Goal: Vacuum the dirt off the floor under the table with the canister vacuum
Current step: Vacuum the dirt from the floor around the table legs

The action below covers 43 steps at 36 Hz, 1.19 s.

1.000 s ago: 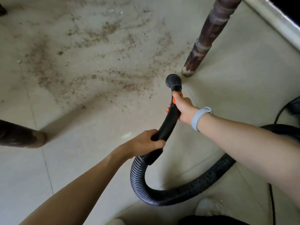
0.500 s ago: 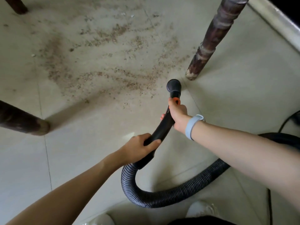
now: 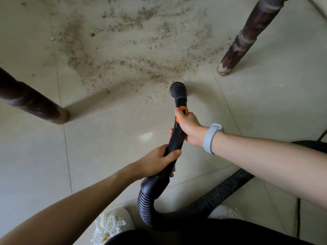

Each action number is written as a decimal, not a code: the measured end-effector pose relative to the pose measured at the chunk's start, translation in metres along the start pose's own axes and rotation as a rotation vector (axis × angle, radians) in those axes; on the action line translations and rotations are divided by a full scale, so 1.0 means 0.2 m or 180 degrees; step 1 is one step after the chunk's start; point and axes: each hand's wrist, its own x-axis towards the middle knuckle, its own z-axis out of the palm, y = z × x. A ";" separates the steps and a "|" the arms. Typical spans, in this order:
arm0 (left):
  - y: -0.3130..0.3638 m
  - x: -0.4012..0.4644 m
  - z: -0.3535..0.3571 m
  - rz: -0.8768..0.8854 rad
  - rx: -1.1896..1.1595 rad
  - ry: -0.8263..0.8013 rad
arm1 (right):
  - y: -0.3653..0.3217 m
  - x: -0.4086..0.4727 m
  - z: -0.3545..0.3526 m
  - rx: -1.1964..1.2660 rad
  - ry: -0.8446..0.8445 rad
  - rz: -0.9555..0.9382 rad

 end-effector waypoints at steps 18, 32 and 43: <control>-0.19 -0.19 -0.02 -0.0004 -0.0717 0.1052 | 0.10 -0.02 0.40 -0.1062 -0.0561 -0.0175; -0.24 -0.28 -0.15 0.0065 -0.1596 0.1810 | 0.01 0.00 0.77 -0.1676 -0.1062 -0.0291; -0.33 -0.35 -0.32 0.0132 -0.2023 0.2346 | -0.02 -0.02 1.08 -0.1638 -0.1530 -0.0377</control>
